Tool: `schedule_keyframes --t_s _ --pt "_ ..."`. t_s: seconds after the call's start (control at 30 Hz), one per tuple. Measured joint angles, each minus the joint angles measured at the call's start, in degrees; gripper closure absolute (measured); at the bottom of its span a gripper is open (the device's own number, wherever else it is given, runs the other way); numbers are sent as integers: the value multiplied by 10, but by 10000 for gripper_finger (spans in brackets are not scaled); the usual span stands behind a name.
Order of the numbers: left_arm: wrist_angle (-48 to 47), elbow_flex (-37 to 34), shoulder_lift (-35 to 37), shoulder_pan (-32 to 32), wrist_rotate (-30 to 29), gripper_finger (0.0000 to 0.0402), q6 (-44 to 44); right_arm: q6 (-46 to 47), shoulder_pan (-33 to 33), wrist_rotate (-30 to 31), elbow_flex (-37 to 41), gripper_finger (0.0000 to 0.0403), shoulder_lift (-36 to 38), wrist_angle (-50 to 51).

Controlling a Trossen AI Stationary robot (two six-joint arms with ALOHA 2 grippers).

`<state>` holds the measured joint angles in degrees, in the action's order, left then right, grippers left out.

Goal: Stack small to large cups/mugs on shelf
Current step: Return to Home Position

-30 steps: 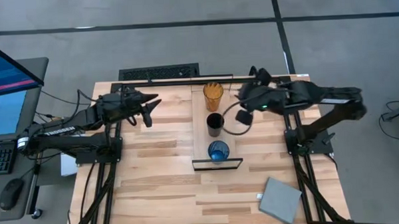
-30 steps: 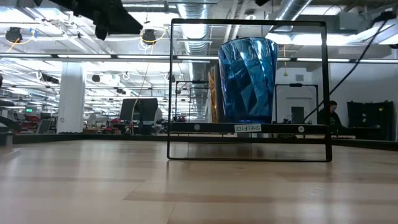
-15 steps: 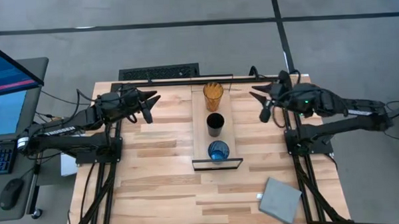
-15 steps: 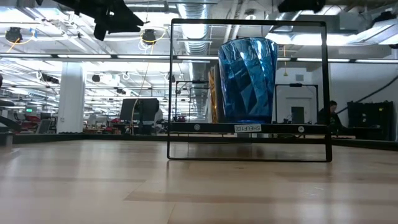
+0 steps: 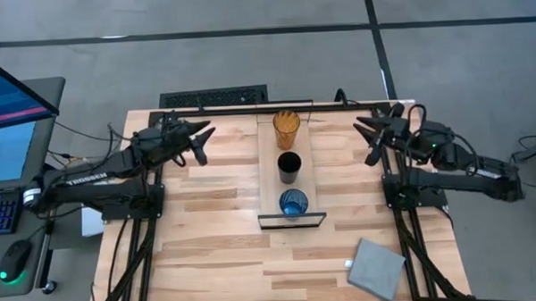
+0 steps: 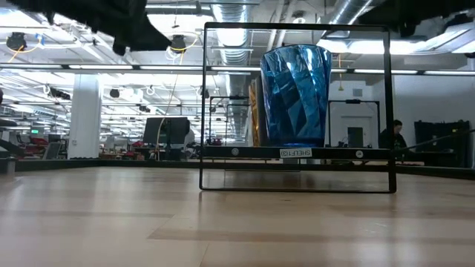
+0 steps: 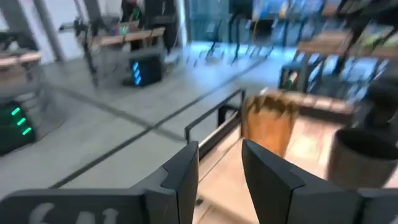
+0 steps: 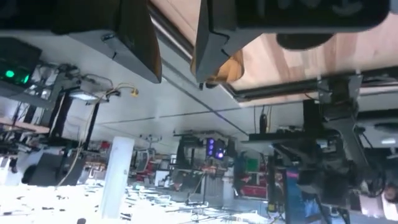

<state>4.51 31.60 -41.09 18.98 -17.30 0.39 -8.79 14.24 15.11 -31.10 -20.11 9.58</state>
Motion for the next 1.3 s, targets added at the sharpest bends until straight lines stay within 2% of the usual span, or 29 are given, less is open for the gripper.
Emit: schedule_keyframes --t_s 0.1,0.2,0.43,0.77,1.03,1.3 --pt "76 -61 32 16 22 287 -12 17 13 -7 21 282 22 1" --pt "102 -107 62 32 17 287 -30 33 25 -10 49 282 41 -20" --pt "103 -154 119 54 17 287 -51 64 57 -21 129 282 81 -102" --pt "146 -223 163 60 35 287 -69 121 117 -79 223 282 154 -156" --pt "144 -272 218 60 10 287 -69 133 153 -84 258 282 201 -157" --pt "135 -310 276 60 -24 287 -78 133 183 -89 262 282 200 -156"
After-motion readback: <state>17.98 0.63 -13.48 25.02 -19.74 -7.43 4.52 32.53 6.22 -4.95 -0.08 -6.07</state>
